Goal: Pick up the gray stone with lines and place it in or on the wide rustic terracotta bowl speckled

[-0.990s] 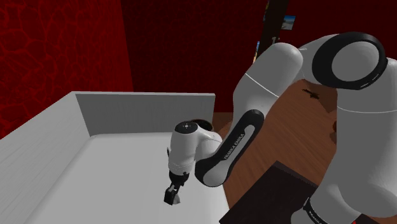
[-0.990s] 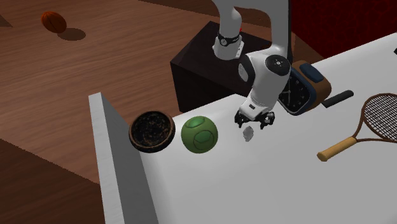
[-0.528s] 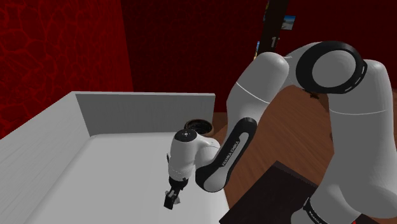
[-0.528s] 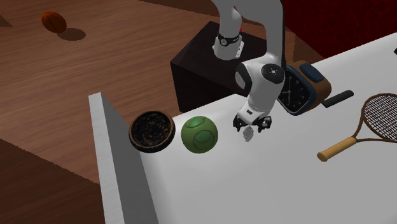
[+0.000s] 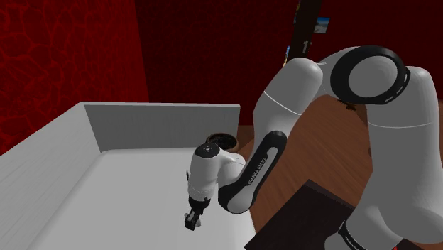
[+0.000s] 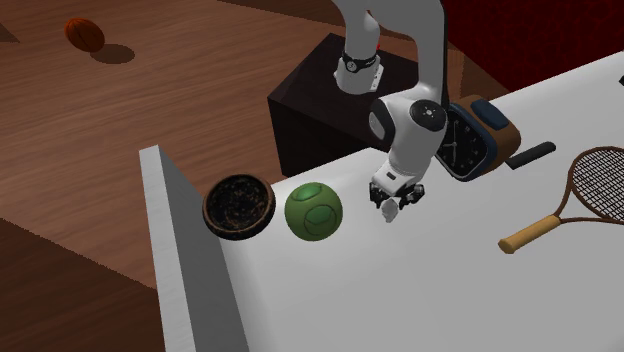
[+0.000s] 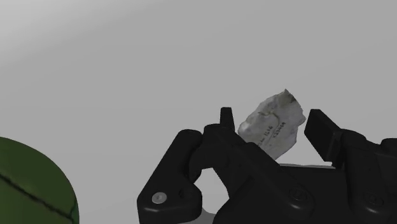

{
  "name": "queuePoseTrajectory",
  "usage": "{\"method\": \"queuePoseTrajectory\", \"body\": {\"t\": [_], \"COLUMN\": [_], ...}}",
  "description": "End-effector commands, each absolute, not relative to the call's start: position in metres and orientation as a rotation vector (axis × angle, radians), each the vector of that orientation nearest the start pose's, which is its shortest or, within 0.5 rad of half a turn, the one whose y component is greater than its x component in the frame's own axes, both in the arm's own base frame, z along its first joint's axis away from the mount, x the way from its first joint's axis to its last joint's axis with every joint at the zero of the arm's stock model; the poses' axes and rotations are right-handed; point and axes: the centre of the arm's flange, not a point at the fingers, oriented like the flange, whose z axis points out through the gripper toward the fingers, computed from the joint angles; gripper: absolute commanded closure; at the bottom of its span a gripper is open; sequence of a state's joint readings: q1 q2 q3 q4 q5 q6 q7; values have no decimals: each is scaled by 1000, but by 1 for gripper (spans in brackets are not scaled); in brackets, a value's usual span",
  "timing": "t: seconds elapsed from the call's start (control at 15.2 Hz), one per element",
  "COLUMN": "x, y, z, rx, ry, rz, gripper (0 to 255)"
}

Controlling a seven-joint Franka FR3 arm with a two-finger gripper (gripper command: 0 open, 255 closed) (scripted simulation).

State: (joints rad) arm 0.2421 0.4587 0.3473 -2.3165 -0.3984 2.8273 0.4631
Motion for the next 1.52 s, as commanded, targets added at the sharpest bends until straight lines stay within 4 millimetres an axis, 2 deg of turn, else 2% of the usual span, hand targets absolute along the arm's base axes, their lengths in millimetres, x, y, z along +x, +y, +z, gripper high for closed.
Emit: {"method": "queuePoseTrajectory", "body": {"t": [0.0,0.46,1.45], "x": [418,418,418], "y": [317,317,317], "z": [162,162,241], "rx": [-2992,-2992,-2992], "ry": [-708,-708,-708], "rz": [-125,-125,-125], "gripper": [255,255,255]}}
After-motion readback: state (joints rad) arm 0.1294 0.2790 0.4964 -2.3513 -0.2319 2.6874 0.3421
